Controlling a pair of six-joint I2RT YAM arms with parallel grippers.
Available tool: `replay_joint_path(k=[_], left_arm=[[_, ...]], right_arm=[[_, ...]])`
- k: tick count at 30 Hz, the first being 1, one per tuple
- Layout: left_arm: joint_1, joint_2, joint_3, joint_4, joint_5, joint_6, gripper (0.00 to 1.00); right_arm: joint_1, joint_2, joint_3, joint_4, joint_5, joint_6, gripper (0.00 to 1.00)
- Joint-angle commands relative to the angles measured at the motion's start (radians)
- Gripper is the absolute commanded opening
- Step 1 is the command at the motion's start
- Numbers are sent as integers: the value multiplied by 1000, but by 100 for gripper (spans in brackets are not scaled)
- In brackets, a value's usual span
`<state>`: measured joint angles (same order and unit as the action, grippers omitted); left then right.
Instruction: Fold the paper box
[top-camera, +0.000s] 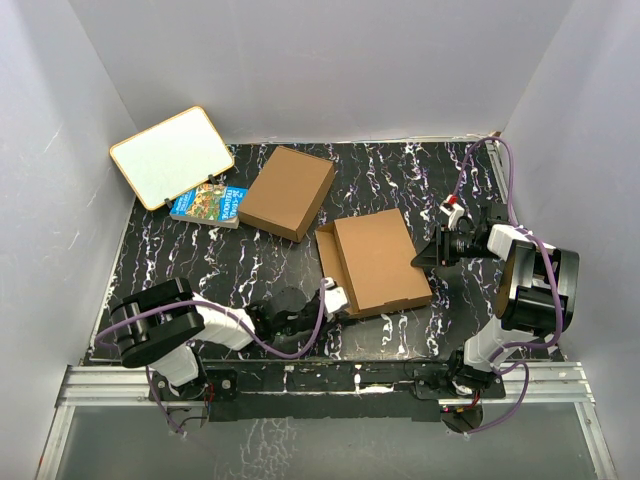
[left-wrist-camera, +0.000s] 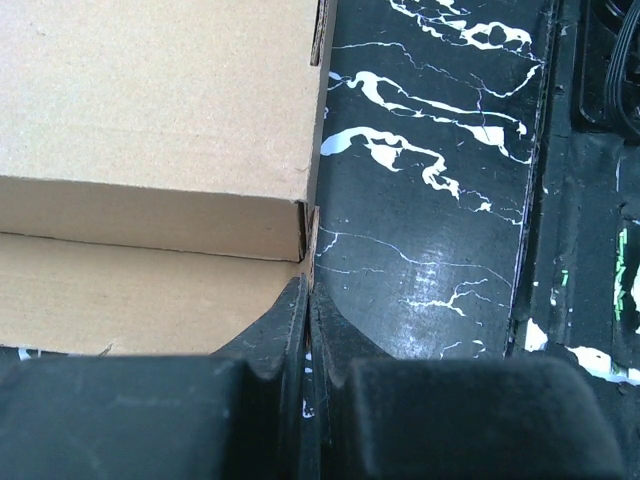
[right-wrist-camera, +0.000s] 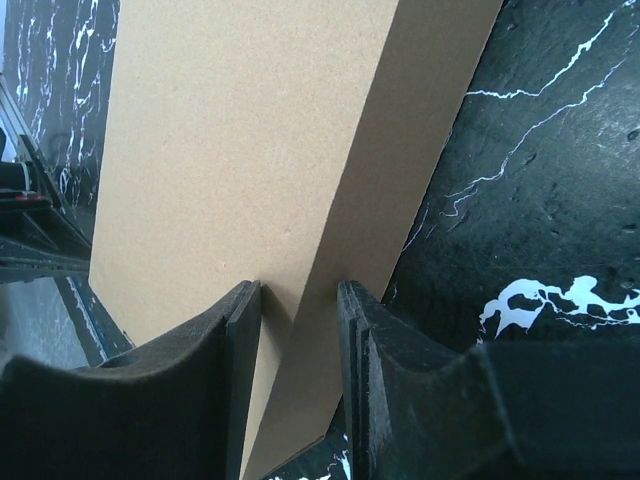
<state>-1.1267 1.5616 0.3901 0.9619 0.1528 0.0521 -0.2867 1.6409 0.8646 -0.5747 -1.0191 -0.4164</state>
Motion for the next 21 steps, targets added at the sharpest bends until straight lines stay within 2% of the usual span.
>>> replay_joint_path(k=[1,21], left_arm=[[8,-15,-34,52,11,-19,0],[21,4,-46,77,-3,-37,0]], right_arm=[[7,10,27,68,135,-33,38],[17,11,26,70,146,-33,38]])
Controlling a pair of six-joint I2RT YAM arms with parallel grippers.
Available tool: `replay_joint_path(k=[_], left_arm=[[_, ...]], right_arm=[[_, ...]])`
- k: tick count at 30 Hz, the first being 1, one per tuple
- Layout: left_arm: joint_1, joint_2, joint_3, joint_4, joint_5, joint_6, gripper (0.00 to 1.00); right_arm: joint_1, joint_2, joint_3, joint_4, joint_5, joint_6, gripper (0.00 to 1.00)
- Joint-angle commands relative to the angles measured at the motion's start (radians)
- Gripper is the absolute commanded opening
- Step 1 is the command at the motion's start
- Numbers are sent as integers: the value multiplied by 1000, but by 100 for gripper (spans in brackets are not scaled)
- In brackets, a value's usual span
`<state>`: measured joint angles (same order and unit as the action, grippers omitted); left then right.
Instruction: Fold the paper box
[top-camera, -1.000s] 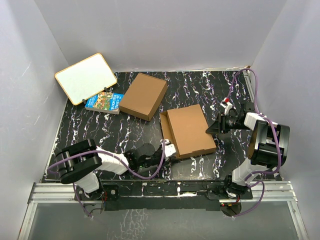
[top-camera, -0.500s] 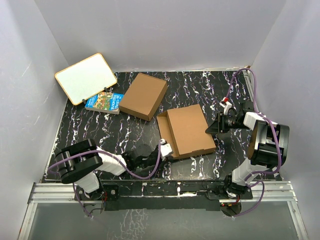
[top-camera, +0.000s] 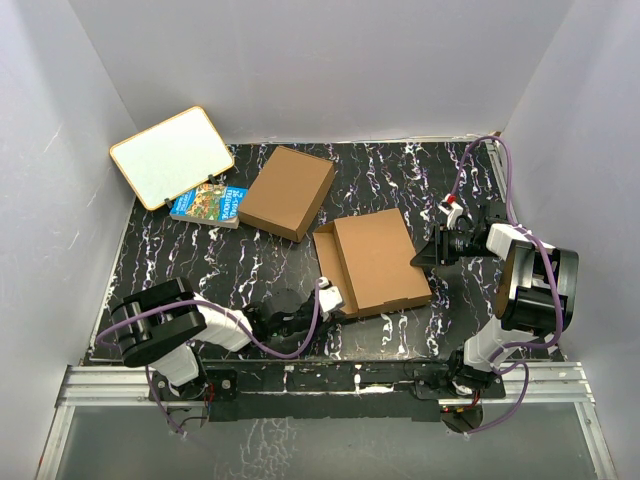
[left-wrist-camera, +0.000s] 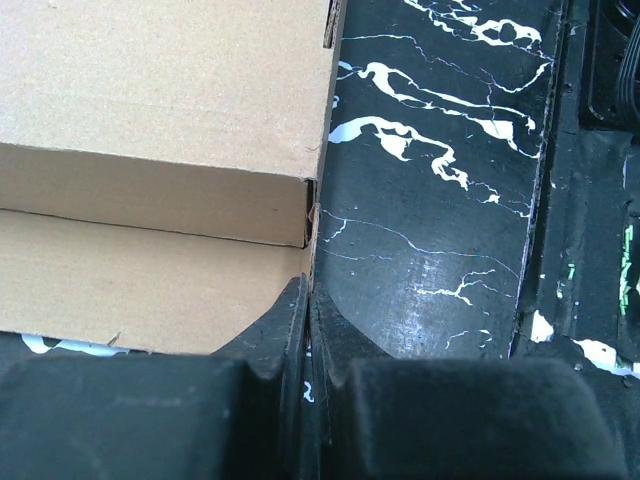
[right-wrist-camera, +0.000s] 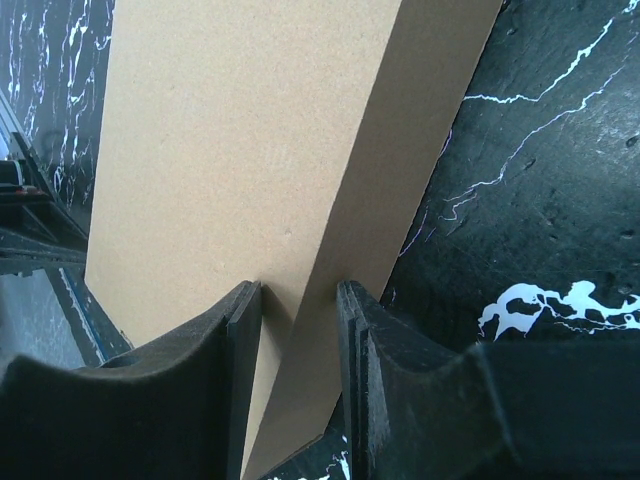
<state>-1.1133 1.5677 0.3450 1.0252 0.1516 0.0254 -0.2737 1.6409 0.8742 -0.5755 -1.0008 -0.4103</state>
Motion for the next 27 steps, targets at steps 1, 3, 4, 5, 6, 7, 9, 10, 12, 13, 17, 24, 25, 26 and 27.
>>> replay_joint_path(k=[1,3,4,5,6,7,9,10,12,13,17,24,25,26,27], left_arm=[[7,-4,4,5,-2,-10,0],[8,-6,15,-14,-5,-10,0],[8,-8,19,-22,-8,-10,0],[9,-9,23,-30,-9,-10,0],[9,-10,26,-36,-14,-11,0],[10,-11,31,-47,-17,-15,0],[10,-14,42,-73,-22,-15,0],[10,-16,46,-82,-22,-14,0],[10,-21,54,-95,-24,-12,0],[10,-24,61,-105,-25,-10,0],[10,-34,89,-157,-35,-5,0],[10,-53,139,-273,-61,23,0],[10,-56,148,-295,-72,33,0],[11,-60,161,-322,-79,40,0],[10,-65,173,-346,-85,49,0]], right_arm=[[4,12,18,71,128,-39,38],[5,12,17,69,128,-40,38],[5,12,18,69,128,-41,38],[5,12,18,69,128,-41,38],[5,12,17,69,127,-41,38],[5,12,18,68,127,-41,38],[7,12,18,66,126,-41,38],[7,12,18,66,126,-42,38],[8,11,18,66,125,-43,38],[8,11,18,65,126,-44,38],[10,12,18,64,122,-47,38],[13,13,19,59,119,-51,38],[13,12,20,59,119,-51,38],[14,12,20,58,118,-53,38],[16,12,20,56,117,-55,38]])
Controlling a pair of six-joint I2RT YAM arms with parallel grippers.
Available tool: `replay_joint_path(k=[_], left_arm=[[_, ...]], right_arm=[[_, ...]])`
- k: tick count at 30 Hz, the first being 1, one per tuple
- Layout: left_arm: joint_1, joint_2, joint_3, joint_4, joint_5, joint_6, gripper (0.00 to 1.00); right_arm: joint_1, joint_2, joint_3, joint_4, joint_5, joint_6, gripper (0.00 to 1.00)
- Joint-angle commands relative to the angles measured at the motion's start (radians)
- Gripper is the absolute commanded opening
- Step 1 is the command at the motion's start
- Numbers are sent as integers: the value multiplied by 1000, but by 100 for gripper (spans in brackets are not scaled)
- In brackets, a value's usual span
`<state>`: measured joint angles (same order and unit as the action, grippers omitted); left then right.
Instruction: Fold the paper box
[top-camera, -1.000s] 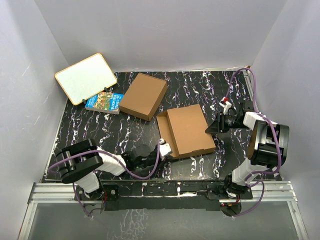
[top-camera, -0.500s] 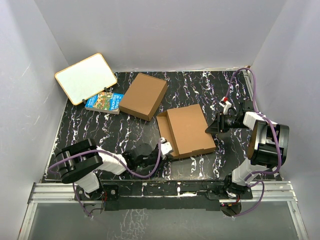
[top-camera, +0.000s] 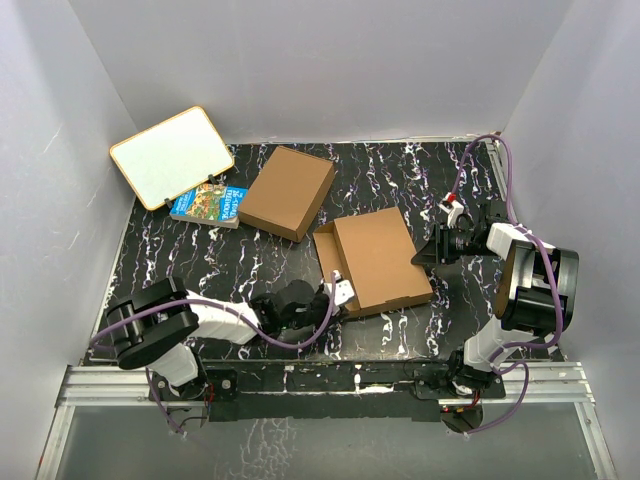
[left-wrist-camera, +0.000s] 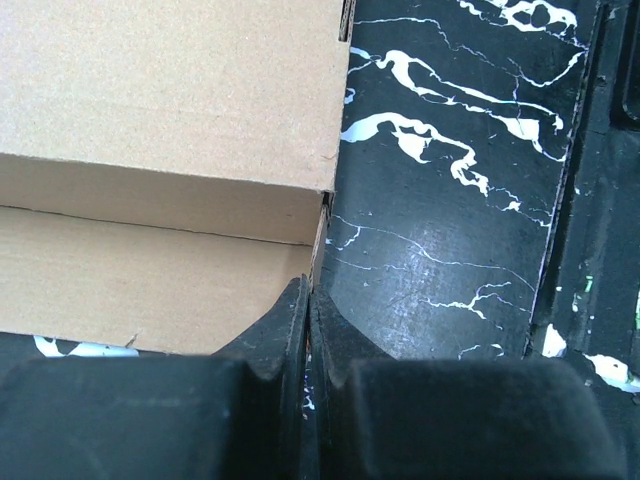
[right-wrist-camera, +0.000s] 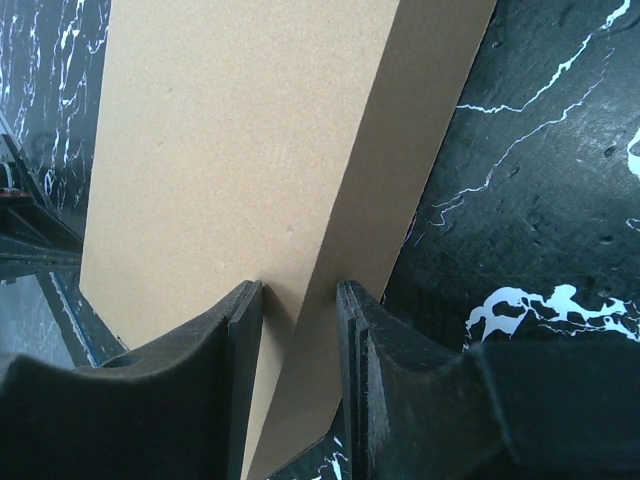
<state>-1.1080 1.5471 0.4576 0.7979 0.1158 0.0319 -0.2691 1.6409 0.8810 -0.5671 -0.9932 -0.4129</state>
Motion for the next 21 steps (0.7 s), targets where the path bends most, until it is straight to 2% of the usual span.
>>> replay_joint_path(k=[1,7,21], left_arm=[[5,-47,77,-143,-54,51,0],[4,-50,148,-255,-57,78,0],[4,-50,256,-369,-40,103,0]], right_arm=[[12,13,14,46,108,-53,38],[14,13,14,44,105,-58,38],[22,11,17,30,79,-77,38]])
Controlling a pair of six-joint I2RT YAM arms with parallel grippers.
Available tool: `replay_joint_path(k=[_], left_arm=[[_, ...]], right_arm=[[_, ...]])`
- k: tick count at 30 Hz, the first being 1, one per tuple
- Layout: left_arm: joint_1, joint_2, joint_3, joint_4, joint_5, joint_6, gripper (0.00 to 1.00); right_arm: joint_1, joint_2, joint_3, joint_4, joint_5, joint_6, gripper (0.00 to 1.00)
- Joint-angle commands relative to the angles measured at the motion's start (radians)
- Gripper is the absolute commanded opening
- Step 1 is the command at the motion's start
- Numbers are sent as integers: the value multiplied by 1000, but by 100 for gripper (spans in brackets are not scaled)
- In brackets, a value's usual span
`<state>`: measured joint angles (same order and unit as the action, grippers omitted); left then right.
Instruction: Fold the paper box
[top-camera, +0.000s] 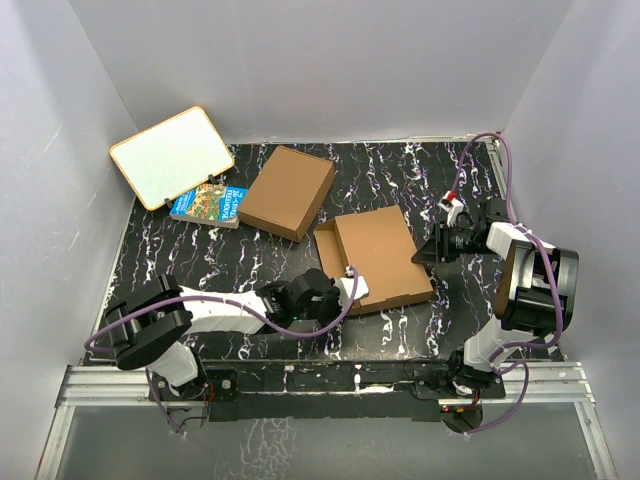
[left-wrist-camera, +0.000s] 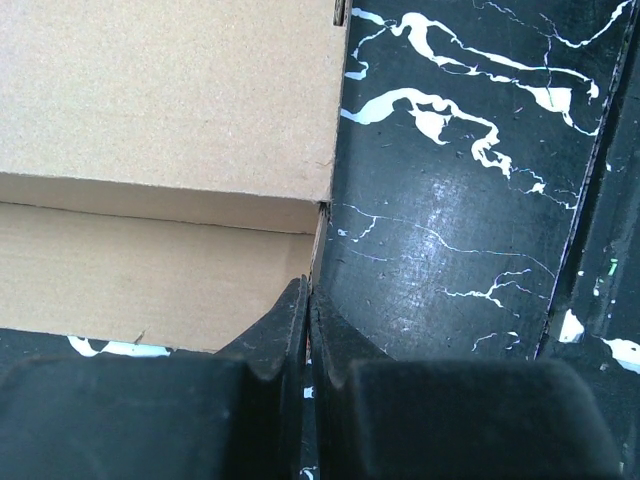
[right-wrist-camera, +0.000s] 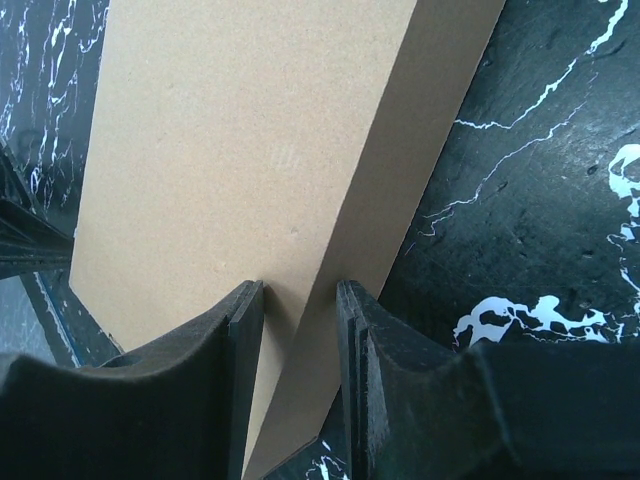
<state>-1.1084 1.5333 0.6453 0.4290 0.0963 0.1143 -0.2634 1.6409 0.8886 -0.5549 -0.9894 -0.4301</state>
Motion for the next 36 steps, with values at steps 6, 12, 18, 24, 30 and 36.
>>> replay_joint_path(k=[6,12,18,24,30,36], left_arm=[[4,-42,87,-14,-28,24,0],[5,-50,89,5,-22,30,0],[4,-48,93,26,-1,63,0],[0,-56,95,29,-3,132,0],[-5,-70,97,24,17,184,0],[-5,-81,70,53,39,159,0]], right_arm=[[20,13,10,19,79,-59,38],[25,13,10,20,81,-57,38],[33,16,9,19,84,-56,38],[38,16,9,19,87,-58,38],[39,16,10,21,96,-53,38],[39,18,10,25,101,-52,38]])
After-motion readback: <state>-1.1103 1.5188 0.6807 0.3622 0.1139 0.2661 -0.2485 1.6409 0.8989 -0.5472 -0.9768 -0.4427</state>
